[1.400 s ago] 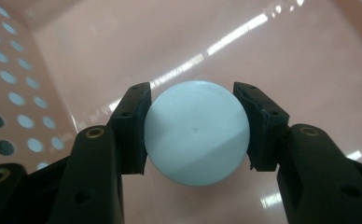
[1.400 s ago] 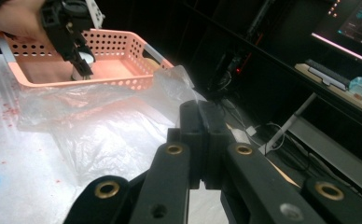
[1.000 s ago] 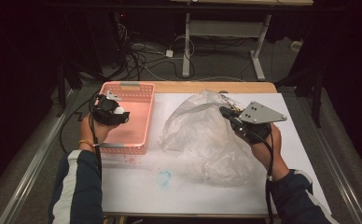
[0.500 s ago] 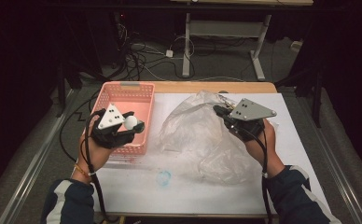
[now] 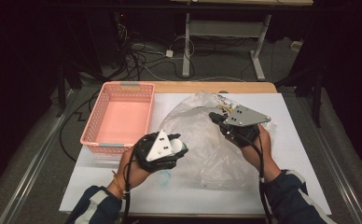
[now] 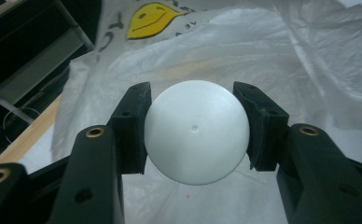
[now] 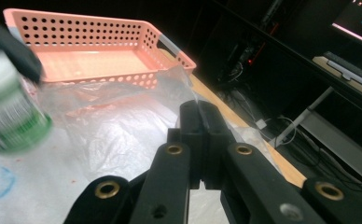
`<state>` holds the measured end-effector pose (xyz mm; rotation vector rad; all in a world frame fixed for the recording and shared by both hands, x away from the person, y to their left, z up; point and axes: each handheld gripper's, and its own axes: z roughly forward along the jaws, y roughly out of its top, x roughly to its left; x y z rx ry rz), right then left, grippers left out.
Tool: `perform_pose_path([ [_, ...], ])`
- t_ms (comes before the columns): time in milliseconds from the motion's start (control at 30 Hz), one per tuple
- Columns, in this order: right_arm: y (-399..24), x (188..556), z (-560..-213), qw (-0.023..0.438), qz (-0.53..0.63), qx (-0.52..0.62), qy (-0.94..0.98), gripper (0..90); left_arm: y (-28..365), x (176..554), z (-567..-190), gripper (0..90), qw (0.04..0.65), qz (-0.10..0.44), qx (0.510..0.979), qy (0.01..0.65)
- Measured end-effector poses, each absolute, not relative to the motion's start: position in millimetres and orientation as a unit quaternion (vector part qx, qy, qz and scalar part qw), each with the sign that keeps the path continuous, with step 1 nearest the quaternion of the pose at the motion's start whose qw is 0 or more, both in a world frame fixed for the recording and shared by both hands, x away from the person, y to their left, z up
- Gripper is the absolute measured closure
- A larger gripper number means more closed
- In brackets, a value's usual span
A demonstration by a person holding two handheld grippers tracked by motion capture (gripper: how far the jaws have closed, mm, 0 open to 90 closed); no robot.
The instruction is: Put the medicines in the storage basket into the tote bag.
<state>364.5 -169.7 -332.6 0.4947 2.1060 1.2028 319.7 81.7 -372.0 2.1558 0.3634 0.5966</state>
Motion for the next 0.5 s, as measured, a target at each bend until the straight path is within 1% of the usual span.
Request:
perform_pose_path([
  [67, -170, 363, -336, 0.317, 0.465, 0.191, 0.805, 90.0, 70, 326, -380, 47.9, 0.425, 0.230, 0.863, 0.144],
  [300, -174, 364, -350, 0.307, 0.452, 0.197, 0.814, 90.0, 35, 349, -411, 47.9, 0.426, 0.208, 0.866, 0.158],
  [367, -175, 365, -352, 0.303, 0.451, 0.199, 0.816, 90.0, 27, 355, -420, 47.9, 0.425, 0.210, 0.866, 0.162],
  [433, -175, 366, -353, 0.304, 0.451, 0.203, 0.814, 90.0, 21, 363, -428, 47.9, 0.430, 0.194, 0.865, 0.172],
  [500, -175, 366, -353, 0.305, 0.449, 0.204, 0.815, 90.0, 18, 365, -432, 47.8, 0.427, 0.194, 0.866, 0.175],
])
